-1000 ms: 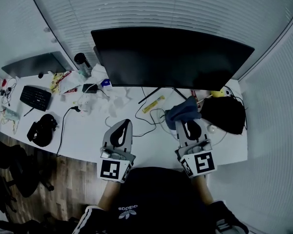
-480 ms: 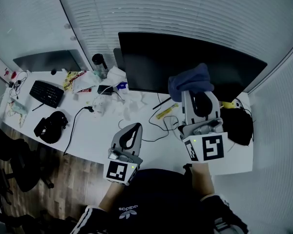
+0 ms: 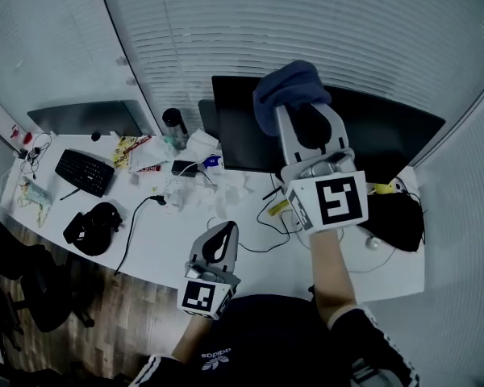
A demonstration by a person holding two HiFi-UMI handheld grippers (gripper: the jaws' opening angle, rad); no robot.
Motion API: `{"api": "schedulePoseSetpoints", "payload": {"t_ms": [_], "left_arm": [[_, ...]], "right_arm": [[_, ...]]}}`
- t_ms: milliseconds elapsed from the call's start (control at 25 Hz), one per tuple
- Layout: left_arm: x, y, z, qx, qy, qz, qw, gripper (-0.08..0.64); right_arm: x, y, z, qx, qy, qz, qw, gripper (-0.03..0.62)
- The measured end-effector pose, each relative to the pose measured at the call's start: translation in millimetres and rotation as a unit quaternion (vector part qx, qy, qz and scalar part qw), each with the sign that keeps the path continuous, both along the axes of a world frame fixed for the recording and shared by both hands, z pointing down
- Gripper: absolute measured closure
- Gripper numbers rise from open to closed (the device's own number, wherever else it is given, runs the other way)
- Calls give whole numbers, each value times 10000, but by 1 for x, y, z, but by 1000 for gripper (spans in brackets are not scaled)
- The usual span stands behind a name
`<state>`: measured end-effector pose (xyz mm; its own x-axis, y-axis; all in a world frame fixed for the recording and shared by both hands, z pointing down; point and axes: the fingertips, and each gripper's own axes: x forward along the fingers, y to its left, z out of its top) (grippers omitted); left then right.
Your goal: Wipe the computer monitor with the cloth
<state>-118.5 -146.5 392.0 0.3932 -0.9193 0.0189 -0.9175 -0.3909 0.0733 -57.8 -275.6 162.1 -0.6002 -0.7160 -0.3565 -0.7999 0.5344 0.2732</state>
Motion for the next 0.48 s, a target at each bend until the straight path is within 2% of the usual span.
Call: {"api": "schedulePoseSetpoints", "payload": {"t_ms": [200,400,480], "left_arm": [[-15,-5,-1,30,65,-36,10000,555],[-33,-13,-6,265,239,-138,9993,555],[-42,-18,-4,236,211,-189,9993,555]], "right_arm": [[-43,-30,2,46,407,-67,9991,545],[-73,-65,29,-201,656,22,9976,546],[-83,-77,38,-282,711,36,9971,545]]}}
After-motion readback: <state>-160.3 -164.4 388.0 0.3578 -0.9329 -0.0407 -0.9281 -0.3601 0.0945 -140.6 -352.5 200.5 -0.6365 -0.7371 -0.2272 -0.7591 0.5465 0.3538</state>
